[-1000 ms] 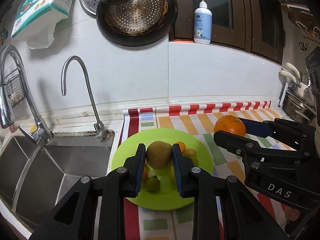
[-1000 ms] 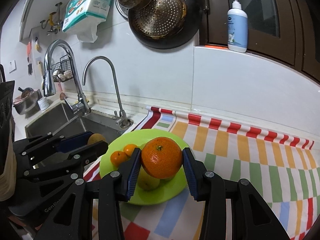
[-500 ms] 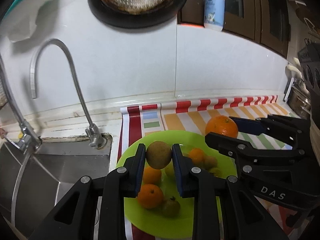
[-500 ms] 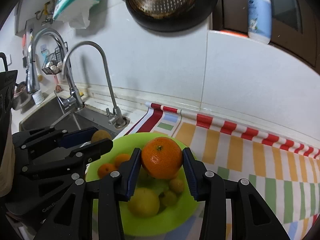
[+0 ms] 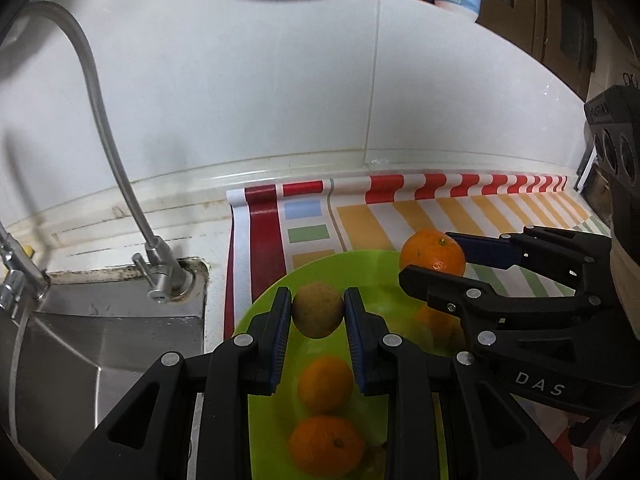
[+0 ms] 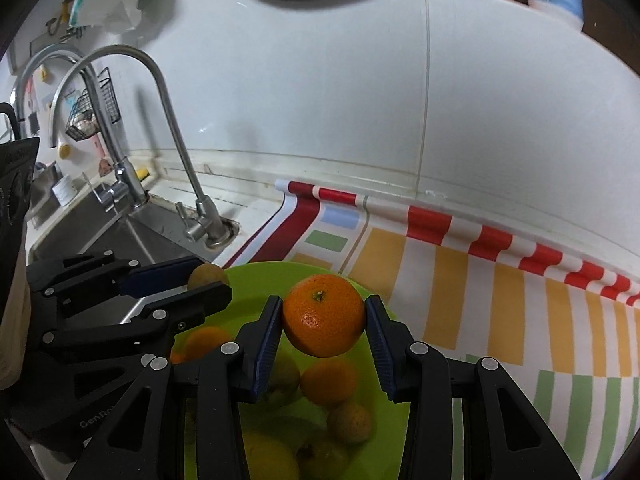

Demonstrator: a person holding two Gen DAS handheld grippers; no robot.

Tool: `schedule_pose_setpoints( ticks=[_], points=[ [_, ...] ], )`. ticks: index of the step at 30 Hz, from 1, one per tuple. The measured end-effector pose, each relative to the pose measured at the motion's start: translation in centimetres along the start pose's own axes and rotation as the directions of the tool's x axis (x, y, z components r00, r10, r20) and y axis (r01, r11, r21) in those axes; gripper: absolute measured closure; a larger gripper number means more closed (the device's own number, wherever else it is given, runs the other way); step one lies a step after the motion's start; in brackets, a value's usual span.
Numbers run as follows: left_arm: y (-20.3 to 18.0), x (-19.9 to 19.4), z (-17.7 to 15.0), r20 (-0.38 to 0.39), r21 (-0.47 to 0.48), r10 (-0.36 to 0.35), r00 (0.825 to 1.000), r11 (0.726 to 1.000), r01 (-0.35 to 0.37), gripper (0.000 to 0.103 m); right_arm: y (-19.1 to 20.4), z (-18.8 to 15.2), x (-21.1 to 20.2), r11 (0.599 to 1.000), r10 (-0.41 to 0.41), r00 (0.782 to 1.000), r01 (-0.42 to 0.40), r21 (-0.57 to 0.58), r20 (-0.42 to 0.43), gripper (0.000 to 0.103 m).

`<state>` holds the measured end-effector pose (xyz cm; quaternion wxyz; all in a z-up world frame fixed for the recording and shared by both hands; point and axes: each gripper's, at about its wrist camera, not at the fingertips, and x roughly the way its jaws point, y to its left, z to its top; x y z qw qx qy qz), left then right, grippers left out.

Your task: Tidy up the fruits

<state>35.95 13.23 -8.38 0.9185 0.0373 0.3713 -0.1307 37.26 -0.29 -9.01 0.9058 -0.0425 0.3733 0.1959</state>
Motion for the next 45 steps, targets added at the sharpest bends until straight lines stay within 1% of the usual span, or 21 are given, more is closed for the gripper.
schedule_pose_setpoints(
  ticks=[6,9,14,16,18,20,21,23,27,29,32,34,38,40,42,44,45],
  points=[
    [0.3,1.1,0.0,-0.027,-0.016,-0.018,0.999,1.000,0.018,0.075,-0.4,-0.2,1.0,1.000,0.004,1.000,-0.004,0.013,-0.024,0.060],
    [0.4,1.0,0.0,-0.024,-0.023,-0.006,1.000,1.000,0.005,0.067,-0.7,-0.1,1.3,1.000,0.010,0.999,-0.009,0.028,-0.038,0.060],
    [0.2,0.0,-0.1,-0.013,-0.030,0.008,1.000,1.000,-0.008,0.065,-0.7,-0.1,0.0,1.000,-0.010,1.000,0.010,0.029,-0.003,0.055],
    [0.0,-0.7,-0.1,-0.004,-0.031,0.027,1.000,0.999,-0.027,0.061,-0.6,-0.2,-0.7,0.999,-0.020,1.000,0.020,0.028,0.011,0.054],
    [-0.3,-1.6,-0.1,0.008,-0.027,0.053,0.999,0.998,-0.053,0.060,-0.4,-0.4,-1.7,0.999,-0.036,0.999,0.035,0.028,0.027,0.054],
    [-0.4,-2.4,-0.2,0.020,-0.025,0.062,0.998,0.998,-0.062,0.059,-0.3,-0.5,-2.5,0.998,-0.047,0.998,0.046,0.030,0.037,0.054],
    [-0.5,-2.9,-0.2,0.025,-0.024,0.072,0.997,0.997,-0.071,0.057,-0.2,-0.6,-3.1,0.998,-0.058,0.997,0.056,0.033,0.046,0.051],
    [-0.7,-4.0,-0.3,0.041,-0.021,0.080,0.996,0.997,-0.080,0.057,-0.2,-0.8,-4.2,0.997,-0.076,0.995,0.073,0.039,0.069,0.046],
    [-1.2,-6.6,-0.8,0.075,-0.029,0.090,0.993,0.996,-0.088,0.053,0.2,-1.5,-6.5,0.993,-0.115,0.987,0.111,0.043,0.109,0.044],
    [-1.4,-7.7,-1.1,0.088,-0.034,0.098,0.991,0.995,-0.095,0.049,0.5,-1.8,-7.8,0.991,-0.128,0.984,0.122,0.053,0.126,0.039],
    [-1.9,-10.0,-1.7,0.112,-0.035,0.102,0.988,0.994,-0.099,0.044,0.8,-2.4,-9.8,0.989,-0.141,0.978,0.132,0.069,0.151,0.039],
    [-2.3,-11.2,-2.1,0.129,-0.034,0.115,0.985,0.993,-0.112,0.038,1.1,-2.8,-11.2,0.987,-0.154,0.974,0.143,0.075,0.166,0.039],
    [-3.2,-13.7,-3.0,0.163,-0.033,0.126,0.979,0.992,-0.122,0.033,1.6,-3.9,-13.7,0.982,-0.183,0.964,0.171,0.076,0.192,0.039],
    [-3.6,-14.8,-3.5,0.177,-0.039,0.122,0.977,0.992,-0.117,0.027,1.8,-4.5,-14.9,0.980,-0.197,0.960,0.185,0.079,0.199,0.039],
    [-4.1,-15.9,-4.0,0.191,-0.041,0.125,0.974,0.992,-0.120,0.025,2.0,-5.2,-16.2,0.977,-0.209,0.956,0.195,0.089,0.207,0.038],
    [-4.8,-17.1,-4.6,0.210,-0.036,0.131,0.969,0.991,-0.126,0.023,2.1,-6.0,-17.5,0.973,-0.223,0.950,0.205,0.102,0.217,0.031],
    [-5.2,-17.7,-4.8,0.218,-0.032,0.139,0.966,0.990,-0.136,0.022,2.1,-6.6,-18.3,0.970,-0.236,0.945,0.216,0.110,0.229,0.030]
  ],
)
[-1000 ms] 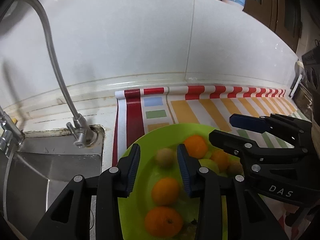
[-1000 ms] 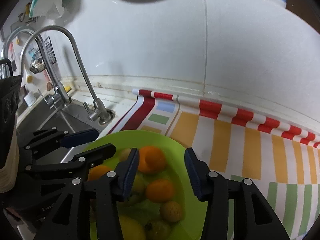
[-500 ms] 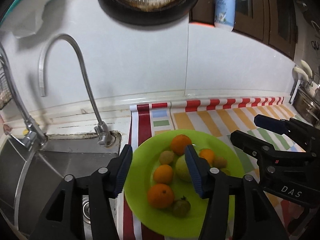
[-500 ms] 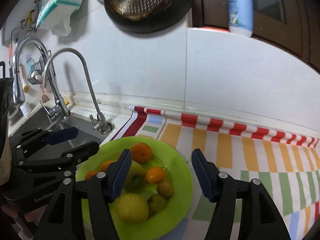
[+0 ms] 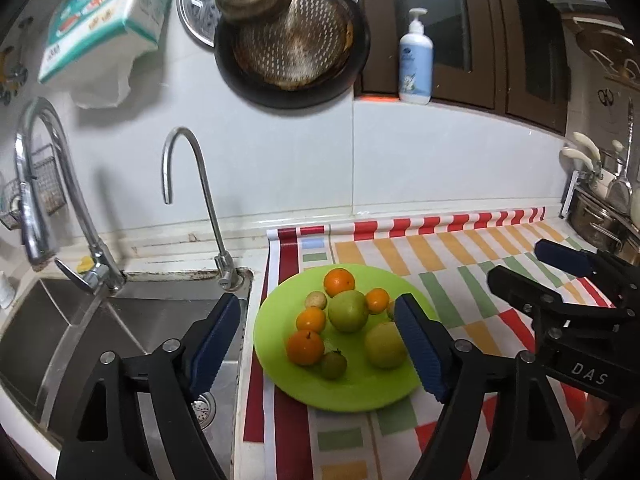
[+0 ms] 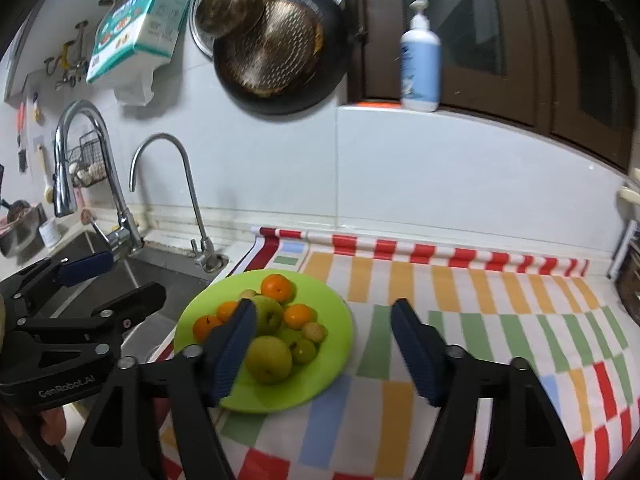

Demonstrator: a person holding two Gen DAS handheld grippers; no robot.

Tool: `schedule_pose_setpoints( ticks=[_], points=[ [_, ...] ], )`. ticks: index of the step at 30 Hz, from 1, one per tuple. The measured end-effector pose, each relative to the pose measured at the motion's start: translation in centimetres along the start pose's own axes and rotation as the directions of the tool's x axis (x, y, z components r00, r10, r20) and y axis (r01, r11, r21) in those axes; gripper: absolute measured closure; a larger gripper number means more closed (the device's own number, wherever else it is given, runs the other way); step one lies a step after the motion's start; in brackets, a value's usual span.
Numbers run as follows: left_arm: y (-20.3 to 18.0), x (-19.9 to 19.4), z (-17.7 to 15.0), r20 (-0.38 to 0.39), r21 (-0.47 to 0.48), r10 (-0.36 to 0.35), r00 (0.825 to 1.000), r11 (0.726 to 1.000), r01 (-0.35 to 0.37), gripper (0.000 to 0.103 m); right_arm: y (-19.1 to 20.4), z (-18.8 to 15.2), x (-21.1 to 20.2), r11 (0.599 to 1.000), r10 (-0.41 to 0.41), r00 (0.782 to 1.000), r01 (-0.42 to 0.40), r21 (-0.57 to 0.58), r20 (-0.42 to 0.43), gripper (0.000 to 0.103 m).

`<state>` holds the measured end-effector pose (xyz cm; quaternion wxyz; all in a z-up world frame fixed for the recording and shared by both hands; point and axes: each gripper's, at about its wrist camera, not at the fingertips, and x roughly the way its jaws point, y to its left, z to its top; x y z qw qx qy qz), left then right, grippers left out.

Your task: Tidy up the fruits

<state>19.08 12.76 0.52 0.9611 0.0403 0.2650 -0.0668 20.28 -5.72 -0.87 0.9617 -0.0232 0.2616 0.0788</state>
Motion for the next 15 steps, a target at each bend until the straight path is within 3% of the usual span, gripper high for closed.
schedule_pose_setpoints(
  ticks=[8,15],
  points=[
    [-2.0,-4.4,-1.2,0.037,-0.014,0.036,0.999,0.999,-0.035,0.017,-1.2,-1.6,-4.9,0.999,-0.049,0.998,0.049,0.002,0.030,0.021],
    [-4.4,-7.5,-2.5,0.045,-0.016,0.041,0.998,0.999,-0.040,0.016,-2.8,-3.2,-9.1,0.999,-0.051,0.998,0.051,0.016,0.044,0.021]
  ],
)
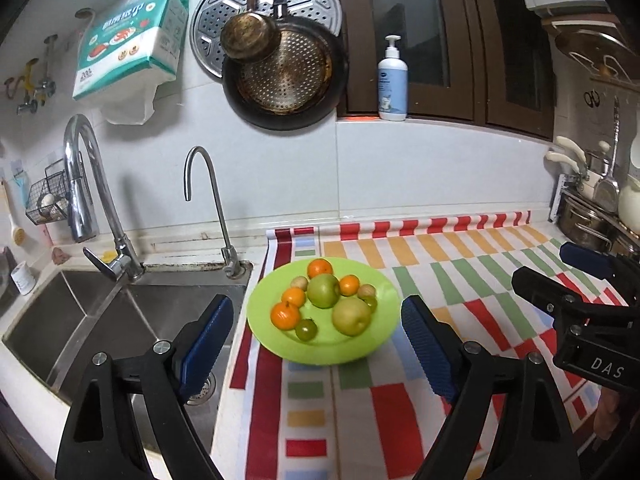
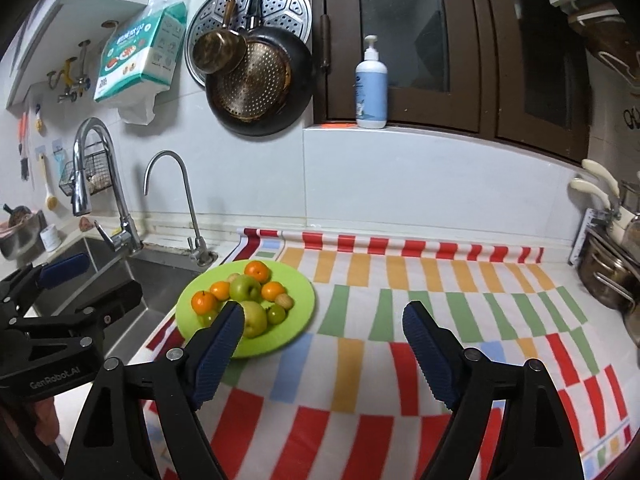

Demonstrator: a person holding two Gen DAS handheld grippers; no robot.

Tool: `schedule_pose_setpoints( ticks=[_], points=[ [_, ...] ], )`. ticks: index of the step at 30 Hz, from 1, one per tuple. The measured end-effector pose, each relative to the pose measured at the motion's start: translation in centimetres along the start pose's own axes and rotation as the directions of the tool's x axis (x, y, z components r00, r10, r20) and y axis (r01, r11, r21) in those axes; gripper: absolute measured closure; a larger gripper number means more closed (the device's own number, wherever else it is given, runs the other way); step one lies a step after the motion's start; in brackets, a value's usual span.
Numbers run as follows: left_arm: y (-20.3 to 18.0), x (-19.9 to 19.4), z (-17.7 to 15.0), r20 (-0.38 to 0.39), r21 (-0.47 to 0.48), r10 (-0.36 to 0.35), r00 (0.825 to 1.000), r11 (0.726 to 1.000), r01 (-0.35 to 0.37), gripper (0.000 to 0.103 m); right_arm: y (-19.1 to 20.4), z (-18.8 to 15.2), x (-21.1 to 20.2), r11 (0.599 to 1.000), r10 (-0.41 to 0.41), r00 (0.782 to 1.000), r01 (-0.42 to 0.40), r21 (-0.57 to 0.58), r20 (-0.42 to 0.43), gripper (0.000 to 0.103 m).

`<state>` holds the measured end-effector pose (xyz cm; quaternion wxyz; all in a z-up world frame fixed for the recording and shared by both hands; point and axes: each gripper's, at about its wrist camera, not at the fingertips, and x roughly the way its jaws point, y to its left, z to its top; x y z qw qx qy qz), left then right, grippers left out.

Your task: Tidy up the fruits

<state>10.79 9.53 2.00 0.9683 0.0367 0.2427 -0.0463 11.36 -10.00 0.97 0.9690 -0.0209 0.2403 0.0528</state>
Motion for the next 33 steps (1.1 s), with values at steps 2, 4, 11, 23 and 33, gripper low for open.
schedule_pose_setpoints(
  ticks=[2,4,11,23,33],
  points=[
    [-0.5,-1.0,-0.3,0.007,-0.004,0.001,1.000,1.000,-0.001,0.014,-0.4,-0.4,-0.9,1.000,-0.001,1.000,0.001,0.001,0.001,0.021],
    [-1.0,-2.0,-0.6,0.014,-0.003,0.006,1.000,1.000,-0.006,0.014,-0.7,-0.8,-1.7,1.000,0.000,1.000,0.000,-0.002,0.000,0.021],
    [-2.3,-4.8,-1.5,0.034,-0.005,0.024,0.999,1.000,-0.024,0.010,-1.8,-2.1,-4.7,1.000,-0.002,1.000,0.002,0.003,0.002,0.021],
    [-3.9,-8.3,-2.7,0.051,0.001,0.024,0.998,1.000,-0.024,0.001,-2.8,-3.9,-8.6,1.000,0.003,1.000,-0.003,0.017,0.004,0.021],
    [-4.6,-9.8,-3.2,0.053,0.006,0.018,0.998,1.000,-0.019,0.000,-3.3,-4.7,-10.6,1.000,-0.011,1.000,0.011,0.025,0.014,0.018]
  ],
)
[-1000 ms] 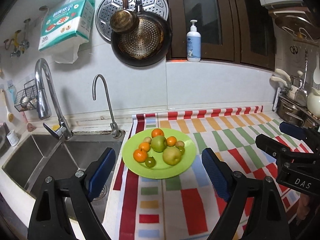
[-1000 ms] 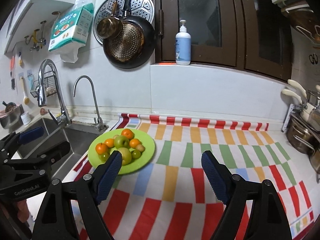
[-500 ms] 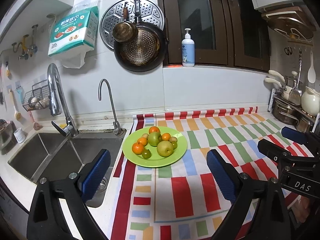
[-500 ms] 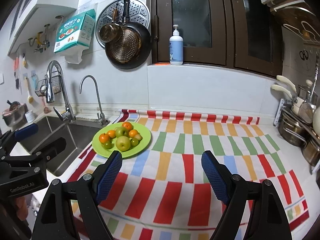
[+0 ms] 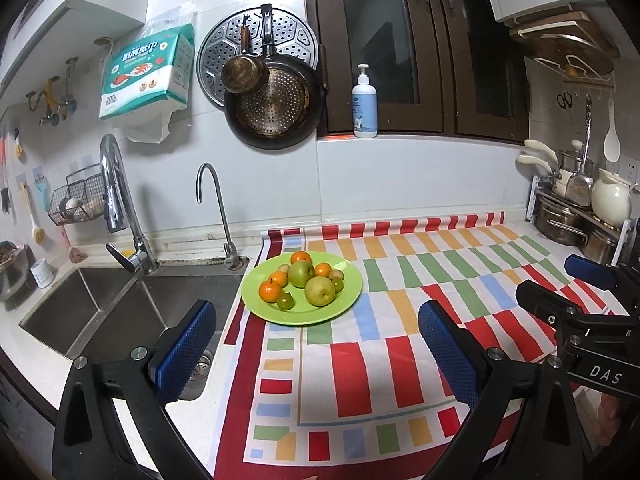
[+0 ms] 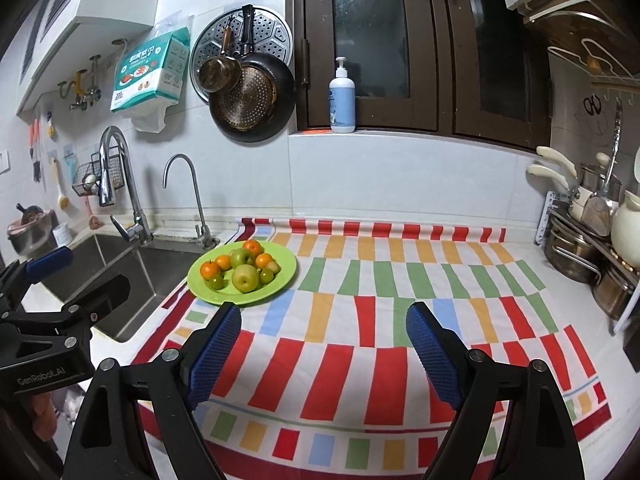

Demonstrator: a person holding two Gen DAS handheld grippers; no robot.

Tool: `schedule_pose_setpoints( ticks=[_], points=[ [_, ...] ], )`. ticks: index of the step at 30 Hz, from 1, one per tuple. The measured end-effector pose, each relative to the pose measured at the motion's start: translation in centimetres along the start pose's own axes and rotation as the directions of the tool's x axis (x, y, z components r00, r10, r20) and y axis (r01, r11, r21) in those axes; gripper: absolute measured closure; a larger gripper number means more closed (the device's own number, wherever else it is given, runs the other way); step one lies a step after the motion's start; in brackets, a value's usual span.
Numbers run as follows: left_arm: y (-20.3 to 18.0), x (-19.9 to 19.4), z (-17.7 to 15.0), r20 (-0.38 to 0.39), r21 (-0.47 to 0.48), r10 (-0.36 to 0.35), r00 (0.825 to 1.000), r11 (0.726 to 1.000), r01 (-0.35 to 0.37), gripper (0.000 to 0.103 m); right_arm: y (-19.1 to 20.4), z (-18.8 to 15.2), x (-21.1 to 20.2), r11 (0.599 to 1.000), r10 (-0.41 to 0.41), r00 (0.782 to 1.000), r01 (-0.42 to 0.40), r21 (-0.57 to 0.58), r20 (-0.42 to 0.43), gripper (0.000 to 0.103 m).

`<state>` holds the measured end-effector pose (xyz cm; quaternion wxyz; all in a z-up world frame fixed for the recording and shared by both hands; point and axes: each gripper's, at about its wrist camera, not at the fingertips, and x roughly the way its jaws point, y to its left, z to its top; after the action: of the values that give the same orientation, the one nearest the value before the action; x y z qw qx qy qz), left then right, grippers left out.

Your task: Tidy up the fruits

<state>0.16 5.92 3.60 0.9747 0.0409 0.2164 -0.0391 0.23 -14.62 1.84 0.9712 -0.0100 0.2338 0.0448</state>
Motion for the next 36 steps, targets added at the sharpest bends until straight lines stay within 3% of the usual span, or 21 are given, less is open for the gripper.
schedule_pose_setpoints(
  ticks=[36],
  points=[
    [-0.9,-1.0,0.1,0.009,-0.007,-0.005,1.000,1.000,0.005,0.000,-1.2,-0.2,-1.3,1.000,-0.012,1.000,0.012,0.013,0.008,0.018]
  ],
)
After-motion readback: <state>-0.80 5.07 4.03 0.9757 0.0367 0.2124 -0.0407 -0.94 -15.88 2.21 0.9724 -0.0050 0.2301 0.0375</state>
